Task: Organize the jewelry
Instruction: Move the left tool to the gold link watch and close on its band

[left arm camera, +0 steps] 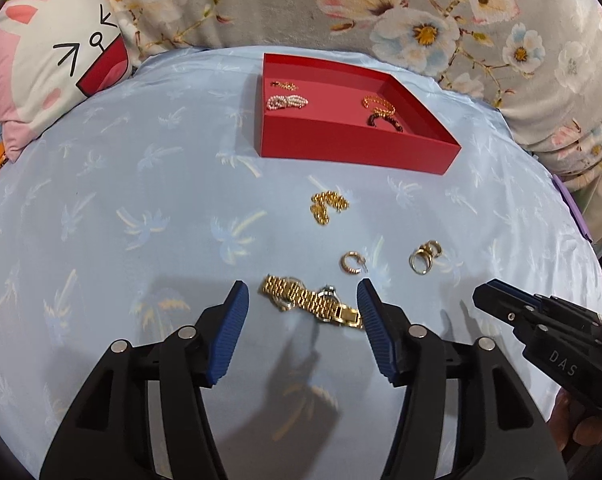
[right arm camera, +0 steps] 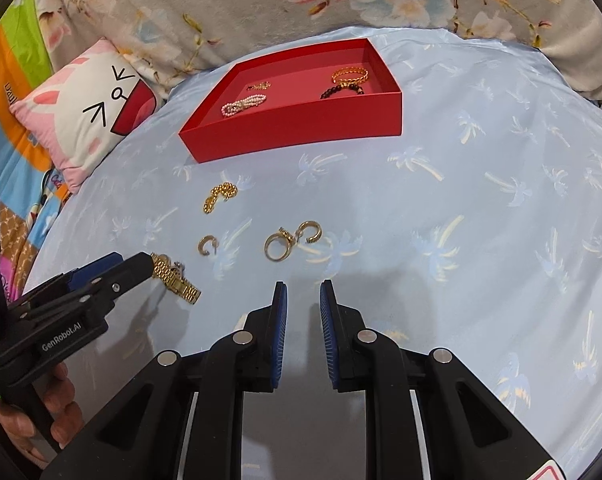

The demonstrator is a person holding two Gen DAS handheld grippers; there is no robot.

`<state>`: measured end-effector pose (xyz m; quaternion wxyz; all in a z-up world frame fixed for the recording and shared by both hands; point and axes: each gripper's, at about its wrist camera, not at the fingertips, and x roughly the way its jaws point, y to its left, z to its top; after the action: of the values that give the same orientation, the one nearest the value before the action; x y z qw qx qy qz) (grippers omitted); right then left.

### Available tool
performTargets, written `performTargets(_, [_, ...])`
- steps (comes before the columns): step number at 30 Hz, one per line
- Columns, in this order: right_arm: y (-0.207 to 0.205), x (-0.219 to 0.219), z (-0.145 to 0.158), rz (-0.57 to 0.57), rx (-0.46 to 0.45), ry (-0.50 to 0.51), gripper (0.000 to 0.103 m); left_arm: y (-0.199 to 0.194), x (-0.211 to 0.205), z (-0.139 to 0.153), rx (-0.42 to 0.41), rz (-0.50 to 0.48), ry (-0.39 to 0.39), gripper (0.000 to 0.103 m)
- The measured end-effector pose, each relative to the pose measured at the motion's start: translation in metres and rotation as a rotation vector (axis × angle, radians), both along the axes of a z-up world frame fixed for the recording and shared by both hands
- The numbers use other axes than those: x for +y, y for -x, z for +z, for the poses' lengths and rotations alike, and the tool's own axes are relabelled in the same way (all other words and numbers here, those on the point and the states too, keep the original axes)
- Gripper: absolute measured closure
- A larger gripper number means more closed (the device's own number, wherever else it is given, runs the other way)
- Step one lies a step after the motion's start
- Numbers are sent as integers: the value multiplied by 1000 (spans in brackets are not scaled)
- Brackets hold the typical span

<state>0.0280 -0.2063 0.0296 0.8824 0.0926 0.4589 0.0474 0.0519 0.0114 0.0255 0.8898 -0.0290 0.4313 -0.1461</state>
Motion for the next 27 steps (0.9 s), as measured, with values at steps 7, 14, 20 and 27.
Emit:
performTargets(7, [0,0,-3,0,11,-9,85,-7,-7,-7,14,46,-22,44])
performTargets(14, [-3,-3,-2,-5,10,-20,85,-13,-23,-18,15,53,-118,44])
performTargets(20, [-2,-2,-1,-3,6,-21,85,-2,-9,-24,8,31,-167,43])
performTargets(27, [-1,1,0,2,5,-25,85,15,13,-22,20,-25,-123,51])
